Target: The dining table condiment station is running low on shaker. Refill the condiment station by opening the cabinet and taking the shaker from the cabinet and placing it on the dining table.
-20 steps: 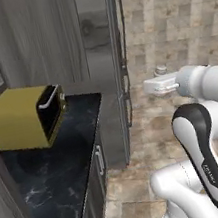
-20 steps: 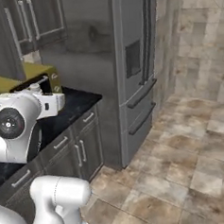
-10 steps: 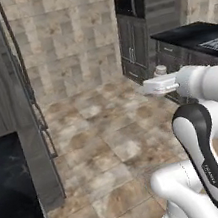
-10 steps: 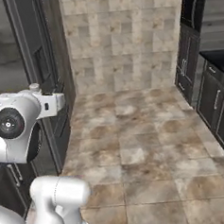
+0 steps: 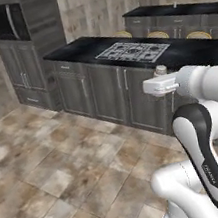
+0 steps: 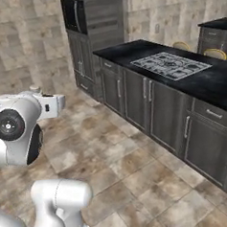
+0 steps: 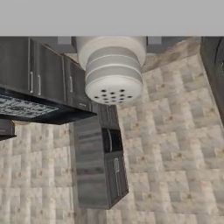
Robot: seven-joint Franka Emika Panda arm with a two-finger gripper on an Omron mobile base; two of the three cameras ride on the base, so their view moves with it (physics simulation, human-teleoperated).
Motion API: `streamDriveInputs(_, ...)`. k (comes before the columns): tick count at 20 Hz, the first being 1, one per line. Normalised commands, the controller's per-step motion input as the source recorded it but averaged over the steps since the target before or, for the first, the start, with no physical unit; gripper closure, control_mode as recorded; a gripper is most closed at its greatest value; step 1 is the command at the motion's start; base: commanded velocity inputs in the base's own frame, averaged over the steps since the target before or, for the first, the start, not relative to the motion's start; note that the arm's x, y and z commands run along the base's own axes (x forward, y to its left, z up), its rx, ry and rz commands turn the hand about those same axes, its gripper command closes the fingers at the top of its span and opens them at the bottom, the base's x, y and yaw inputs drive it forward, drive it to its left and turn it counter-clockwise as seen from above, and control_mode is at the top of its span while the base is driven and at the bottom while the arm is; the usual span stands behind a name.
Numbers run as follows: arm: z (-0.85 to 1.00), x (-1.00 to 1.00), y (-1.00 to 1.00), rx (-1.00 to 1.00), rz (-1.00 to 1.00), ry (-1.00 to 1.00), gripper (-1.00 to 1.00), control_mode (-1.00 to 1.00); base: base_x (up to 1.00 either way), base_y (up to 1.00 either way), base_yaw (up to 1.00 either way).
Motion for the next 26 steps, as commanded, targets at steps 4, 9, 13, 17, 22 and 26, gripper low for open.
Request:
streamDriveInputs(4,0.0,0.0,0.0,0.0,0.0,0.0,1.0,1.0,0.0,0.0,-0.72)
streamDriveInputs(9,0.0,0.0,0.0,0.0,0.0,0.0,1.0,1.0,-0.01,-0.26,-0.13)
streamDriveInputs(13,0.0,0.0,0.0,0.0,0.0,0.0,1.0,1.0,0.91,-0.89,-0.09)
streamDriveInputs(17,0.0,0.0,0.0,0.0,0.0,0.0,1.0,1.0,1.0,-1.0,-0.07)
streamDriveInputs(22,0.0,0.0,0.0,0.0,0.0,0.0,1.0,1.0,0.63,-1.0,-0.03)
streamDriveInputs(26,0.0,0.0,0.0,0.0,0.0,0.0,1.0,1.0,0.24,-1.0,0.0)
